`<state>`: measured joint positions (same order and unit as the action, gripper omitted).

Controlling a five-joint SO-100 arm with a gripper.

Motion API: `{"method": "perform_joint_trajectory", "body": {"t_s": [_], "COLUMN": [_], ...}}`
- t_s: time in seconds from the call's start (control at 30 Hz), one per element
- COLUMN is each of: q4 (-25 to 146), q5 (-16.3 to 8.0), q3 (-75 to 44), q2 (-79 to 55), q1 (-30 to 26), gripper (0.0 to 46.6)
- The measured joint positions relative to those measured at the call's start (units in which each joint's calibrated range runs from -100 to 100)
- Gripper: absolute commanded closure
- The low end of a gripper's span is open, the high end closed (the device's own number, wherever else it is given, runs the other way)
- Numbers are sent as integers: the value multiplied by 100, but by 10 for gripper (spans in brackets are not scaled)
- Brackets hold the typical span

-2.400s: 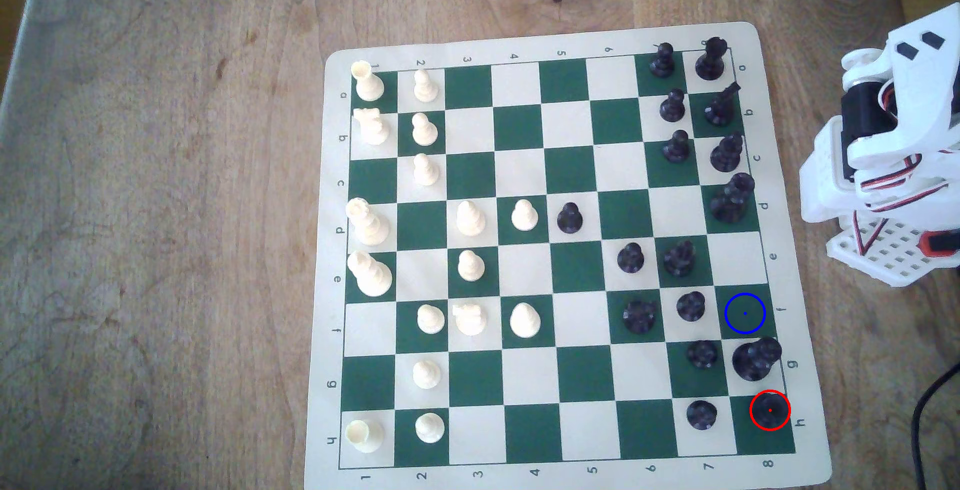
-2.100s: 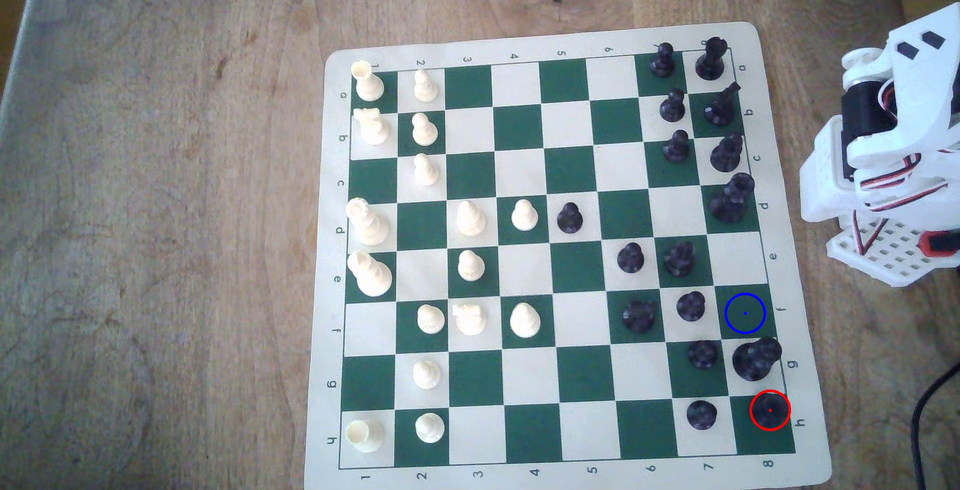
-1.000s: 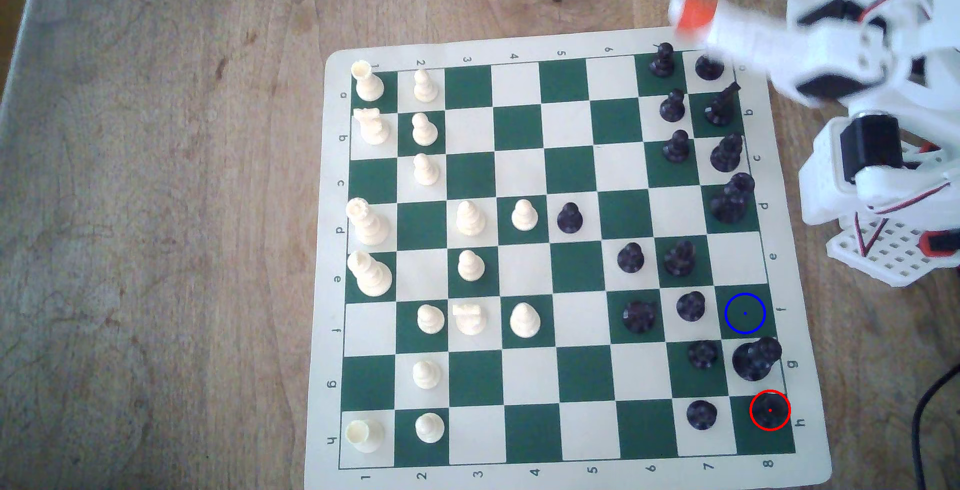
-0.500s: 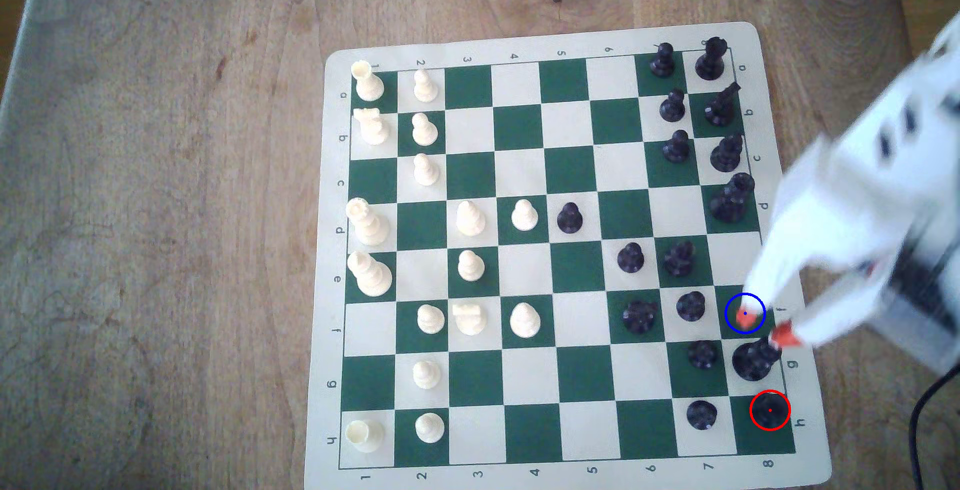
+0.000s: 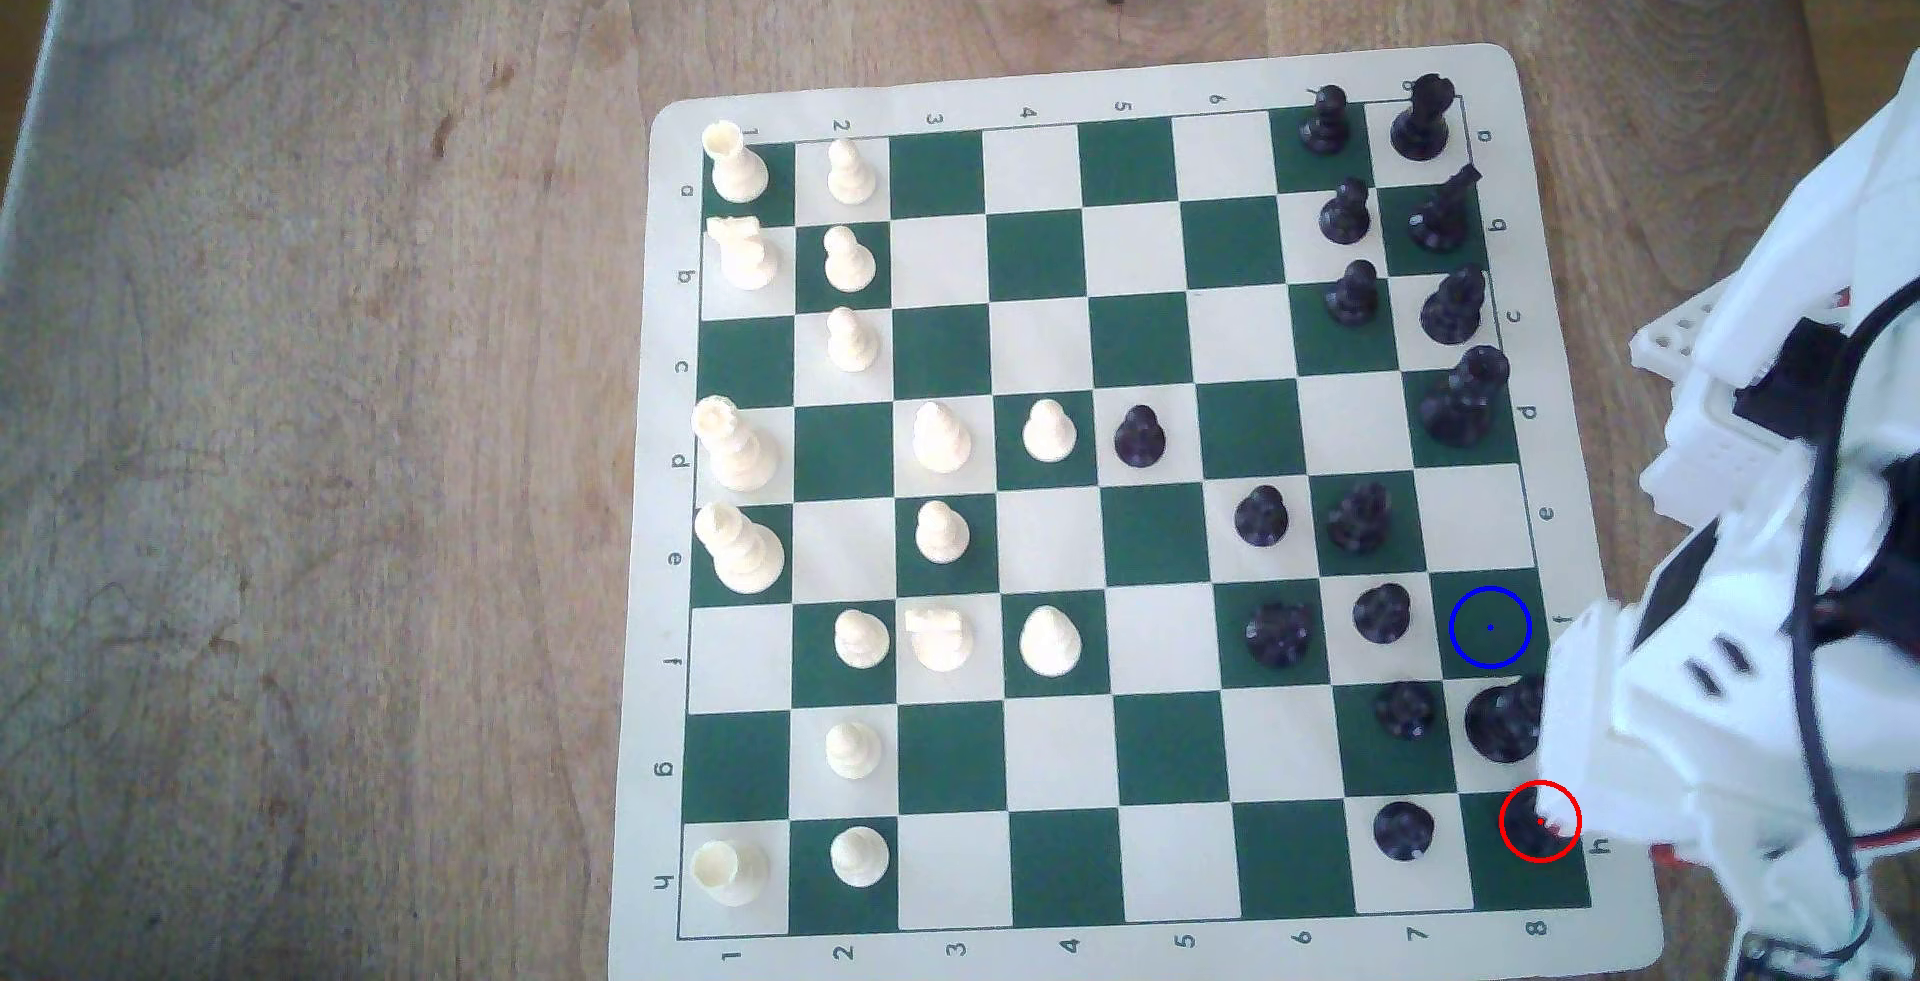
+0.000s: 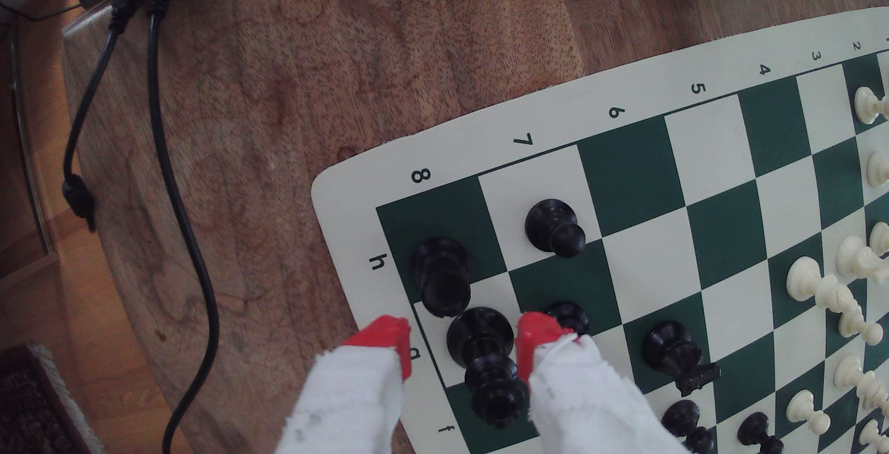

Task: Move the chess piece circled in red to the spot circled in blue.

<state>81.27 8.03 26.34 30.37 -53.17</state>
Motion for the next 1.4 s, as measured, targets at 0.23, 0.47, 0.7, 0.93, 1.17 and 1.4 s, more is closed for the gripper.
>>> {"method": "perform_joint_trajectory", "body": {"t_s": [0.23, 0.47, 0.7, 0.93, 1.17, 1.4], "q4": [-470, -677, -821, -1044, -1243, -1323], "q5": [34, 34, -5, -88, -103, -103], "q3": [542, 967, 1193, 1265, 1265, 1292], "q2": [-159, -385, -612, -905, -1181, -1349], "q1": [29, 103, 15, -52, -59, -59], "gripper": [346, 351, 345, 342, 341, 344]}}
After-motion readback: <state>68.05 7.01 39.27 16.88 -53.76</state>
